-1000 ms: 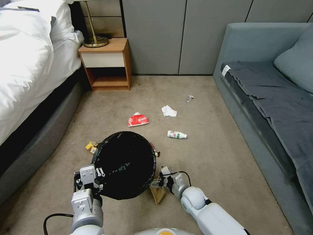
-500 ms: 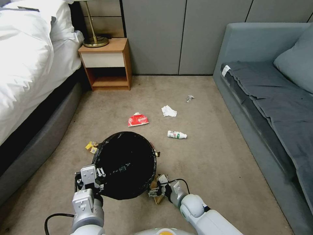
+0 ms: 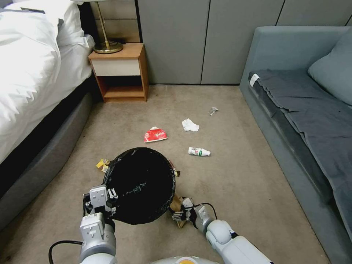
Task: Pick up the trash bin, then pick up the garbage from the floor and place it into the trash bin.
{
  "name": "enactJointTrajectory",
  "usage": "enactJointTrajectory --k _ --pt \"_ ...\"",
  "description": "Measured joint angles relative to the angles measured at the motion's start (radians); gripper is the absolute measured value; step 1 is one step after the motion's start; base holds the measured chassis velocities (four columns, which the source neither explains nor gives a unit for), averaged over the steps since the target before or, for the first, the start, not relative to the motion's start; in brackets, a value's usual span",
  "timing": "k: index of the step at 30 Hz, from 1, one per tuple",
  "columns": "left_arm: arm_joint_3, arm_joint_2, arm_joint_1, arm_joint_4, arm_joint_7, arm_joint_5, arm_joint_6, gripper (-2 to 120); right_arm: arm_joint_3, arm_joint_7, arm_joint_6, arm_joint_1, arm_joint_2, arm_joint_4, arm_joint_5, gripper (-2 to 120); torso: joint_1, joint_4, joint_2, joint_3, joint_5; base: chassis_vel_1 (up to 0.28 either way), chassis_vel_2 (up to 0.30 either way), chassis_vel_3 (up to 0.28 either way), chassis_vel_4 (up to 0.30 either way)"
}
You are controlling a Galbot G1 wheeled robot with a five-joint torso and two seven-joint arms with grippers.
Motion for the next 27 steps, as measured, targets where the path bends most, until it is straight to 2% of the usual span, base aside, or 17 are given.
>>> enactJointTrajectory --k 1,3,4,8,12,14,18,20,27 --pt "0.0 0.0 0.0 0.0 0.0 0.0 0.0 1 0.0 0.0 0.0 0.0 0.0 0.0 0.0 74 0.0 0.0 0.0 0.0 0.0 0.0 0.0 0.0 0.0" --pt "0.002 0.001 -0.001 0.003 0.0 0.001 0.0 1 0.007 0.0 0.002 -0.004 -0.001 0.006 -0.001 64 0.0 0.0 0.0 0.0 0.0001 0.0 0.0 0.0 0.0" --pt "0.002 0.001 -0.001 0.003 0.0 0.001 0.0 1 0.007 0.0 0.002 -0.004 -0.001 0.006 -0.001 64 0.0 0.0 0.0 0.0 0.0001 0.0 0.0 0.0 0.0" --pt "0.004 0.003 -0.002 0.009 0.0 0.002 0.0 1 0.012 0.0 0.004 -0.006 -0.005 0.025 0.0 42 0.0 -0.0002 0.0 0.0 -0.0003 0.0 0.0 0.0 0.0" --pt "0.005 0.004 -0.002 0.01 0.0 0.002 0.0 1 0.014 0.0 0.005 -0.006 -0.008 0.034 0.001 34 0.0 -0.0001 0.0 0.0 -0.0003 0.0 0.0 0.0 0.0" --pt "0.005 0.005 -0.002 0.012 0.0 0.002 0.0 1 0.018 0.001 0.008 -0.009 -0.012 0.051 0.004 22 0.0 0.0 0.0 0.0 -0.0004 0.0 0.0 0.0 0.0" --pt "0.004 0.007 -0.003 0.013 0.0 0.002 0.0 1 0.026 0.004 0.011 -0.014 -0.019 0.075 0.013 13 0.0 0.0 0.0 0.0 -0.0004 0.0 0.0 0.0 0.0" --pt "0.004 0.009 -0.003 0.014 0.0 0.002 0.0 1 0.033 0.007 0.011 -0.023 -0.031 0.11 0.026 1 0.0 0.0 0.0 0.0 -0.0005 0.0 0.0 0.0 0.0" --pt "0.006 0.01 -0.004 0.015 0.001 0.002 0.0 1 0.057 0.017 0.02 -0.04 -0.041 0.156 0.031 0 0.0 0.0 0.0 0.0 -0.0005 0.0 0.0 0.0 0.0"
